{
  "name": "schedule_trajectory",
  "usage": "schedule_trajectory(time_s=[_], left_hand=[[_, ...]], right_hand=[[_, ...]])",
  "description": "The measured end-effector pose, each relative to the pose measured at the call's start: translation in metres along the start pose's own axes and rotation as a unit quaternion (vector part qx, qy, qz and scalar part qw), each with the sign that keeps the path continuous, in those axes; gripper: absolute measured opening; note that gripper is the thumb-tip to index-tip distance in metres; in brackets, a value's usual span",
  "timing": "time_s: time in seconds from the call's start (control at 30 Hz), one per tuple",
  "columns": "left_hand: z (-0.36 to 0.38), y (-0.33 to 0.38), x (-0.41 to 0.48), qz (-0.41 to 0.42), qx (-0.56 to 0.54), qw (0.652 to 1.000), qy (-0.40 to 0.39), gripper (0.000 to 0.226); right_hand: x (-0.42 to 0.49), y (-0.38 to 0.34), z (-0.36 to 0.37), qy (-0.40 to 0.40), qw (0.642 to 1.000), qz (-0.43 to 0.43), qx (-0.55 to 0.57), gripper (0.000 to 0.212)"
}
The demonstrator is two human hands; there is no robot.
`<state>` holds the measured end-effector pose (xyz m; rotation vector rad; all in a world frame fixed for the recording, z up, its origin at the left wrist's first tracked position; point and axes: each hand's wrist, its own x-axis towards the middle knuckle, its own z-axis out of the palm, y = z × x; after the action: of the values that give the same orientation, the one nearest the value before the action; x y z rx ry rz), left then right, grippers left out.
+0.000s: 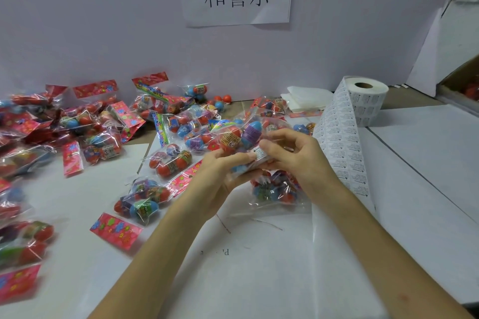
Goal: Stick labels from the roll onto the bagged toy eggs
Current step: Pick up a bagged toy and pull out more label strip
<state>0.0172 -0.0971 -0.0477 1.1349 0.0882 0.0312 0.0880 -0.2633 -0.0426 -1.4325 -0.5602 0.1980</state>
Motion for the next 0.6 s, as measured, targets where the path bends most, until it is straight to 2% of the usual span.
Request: schedule_trajectory(time_s=[0.13, 0.27, 0.37, 0.47, 0.6], left_hand=[[0.0016, 0.0000, -0.0015, 0.013, 0.024, 0.999, 0.017, 0.049], [0.0039, 0.0021, -0.0025, 0.009, 0.022, 0.999, 0.031, 0.049], [0.0045, 0.0015, -0.0024, 0.013, 0.024, 0.999, 0.038, 0.036], [0.0049, -0.0001, -0.0019, 0.033, 0.060, 0.995, 0.066, 0.028], [0.0049, -0.0004, -0.0022, 0.046, 0.084, 0.992, 0.077, 0.029]], right_hand=[[0.0008, 0.0036, -0.0008, 0.003, 0.998, -0.022, -0.053, 0.011], [0.0014, 0.0026, -0.0009, -0.021, 0.999, 0.019, 0.029, 0.012], [0.0027, 0.0032, -0.0004, -0.020, 0.998, 0.026, 0.063, 0.008], [0.0027, 0.0046, 0.0013, -0.011, 0.999, 0.027, 0.041, 0.004], [0.0037, 0.0109, 0.0006, 0.005, 0.998, -0.005, -0.065, 0.027]])
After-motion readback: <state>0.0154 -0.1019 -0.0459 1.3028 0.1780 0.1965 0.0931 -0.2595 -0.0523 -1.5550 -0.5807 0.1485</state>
